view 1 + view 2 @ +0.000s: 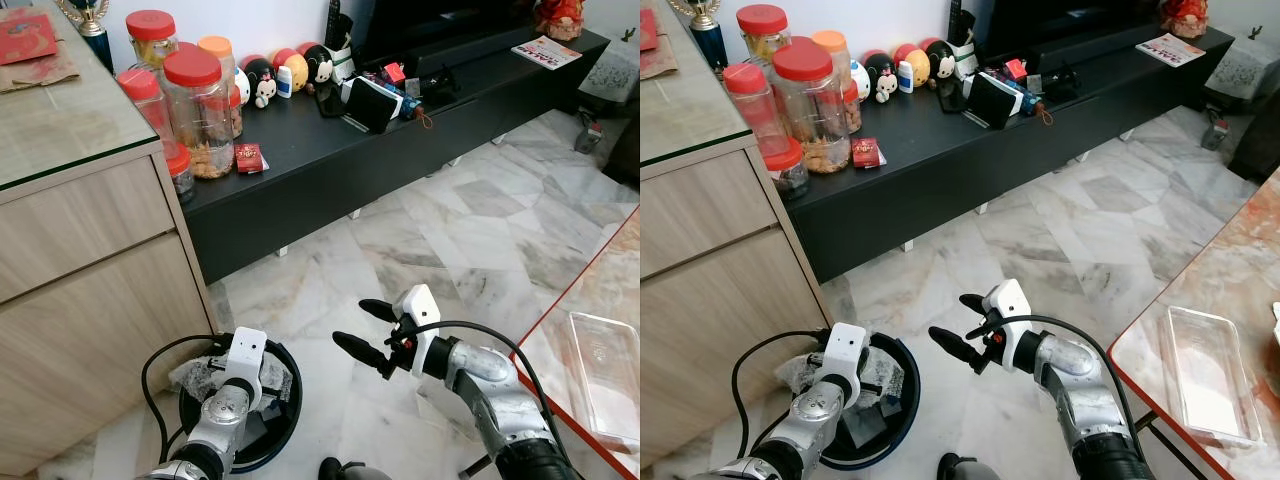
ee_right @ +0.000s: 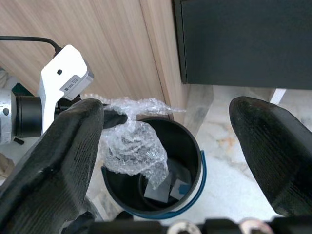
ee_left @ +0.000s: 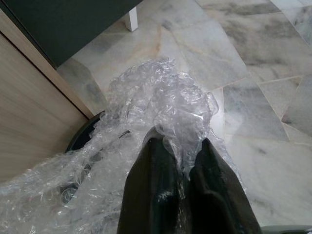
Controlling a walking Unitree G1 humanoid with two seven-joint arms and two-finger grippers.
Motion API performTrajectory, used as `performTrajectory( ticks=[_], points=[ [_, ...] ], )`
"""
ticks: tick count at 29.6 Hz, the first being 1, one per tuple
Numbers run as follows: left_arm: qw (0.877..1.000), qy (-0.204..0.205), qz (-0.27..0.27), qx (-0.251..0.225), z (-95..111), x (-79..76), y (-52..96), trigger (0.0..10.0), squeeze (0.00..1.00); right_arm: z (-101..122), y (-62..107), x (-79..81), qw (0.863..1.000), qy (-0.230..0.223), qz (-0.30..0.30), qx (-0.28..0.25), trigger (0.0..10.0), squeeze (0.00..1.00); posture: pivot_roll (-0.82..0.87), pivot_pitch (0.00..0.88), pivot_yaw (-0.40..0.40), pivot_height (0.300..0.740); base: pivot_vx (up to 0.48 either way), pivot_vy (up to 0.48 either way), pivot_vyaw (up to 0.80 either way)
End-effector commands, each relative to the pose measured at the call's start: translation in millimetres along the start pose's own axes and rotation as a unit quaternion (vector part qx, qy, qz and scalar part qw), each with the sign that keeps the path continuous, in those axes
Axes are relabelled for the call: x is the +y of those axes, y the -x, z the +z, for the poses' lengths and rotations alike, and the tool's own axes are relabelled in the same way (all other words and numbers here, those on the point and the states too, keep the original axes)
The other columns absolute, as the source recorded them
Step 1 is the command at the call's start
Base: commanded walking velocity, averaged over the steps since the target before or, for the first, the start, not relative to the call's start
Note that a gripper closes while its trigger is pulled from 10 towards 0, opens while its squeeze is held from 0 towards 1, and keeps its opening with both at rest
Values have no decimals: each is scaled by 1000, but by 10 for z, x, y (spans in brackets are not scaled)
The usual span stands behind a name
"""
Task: Picking trash to rubbish bin
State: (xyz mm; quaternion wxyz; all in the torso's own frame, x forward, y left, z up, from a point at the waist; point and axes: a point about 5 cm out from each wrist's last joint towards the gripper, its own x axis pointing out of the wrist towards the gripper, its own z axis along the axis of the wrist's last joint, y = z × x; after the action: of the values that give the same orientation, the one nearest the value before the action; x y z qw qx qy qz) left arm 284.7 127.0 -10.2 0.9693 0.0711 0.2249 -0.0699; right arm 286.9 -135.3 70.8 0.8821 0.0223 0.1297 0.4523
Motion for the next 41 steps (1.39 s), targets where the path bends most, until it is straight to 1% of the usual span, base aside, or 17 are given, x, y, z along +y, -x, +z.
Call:
performTrajectory(
  ticks=[1,13,41],
  points=[
    [1000,-1,-7,19,-75,-49,18,10000,1000,50,35,1,1000,5,-4,-3,10000,0,-191,187,-138,740,0,0,0],
    [1000,-3,-3,22,-89,-46,23,10000,1000,57,32,13,1000,-2,-8,0,10000,0,-182,183,-143,740,0,0,0],
    [1000,1,17,21,-79,30,19,10000,1000,79,1,-20,1000,-5,-12,-1,10000,0,-173,170,-168,740,0,0,0]
  ],
)
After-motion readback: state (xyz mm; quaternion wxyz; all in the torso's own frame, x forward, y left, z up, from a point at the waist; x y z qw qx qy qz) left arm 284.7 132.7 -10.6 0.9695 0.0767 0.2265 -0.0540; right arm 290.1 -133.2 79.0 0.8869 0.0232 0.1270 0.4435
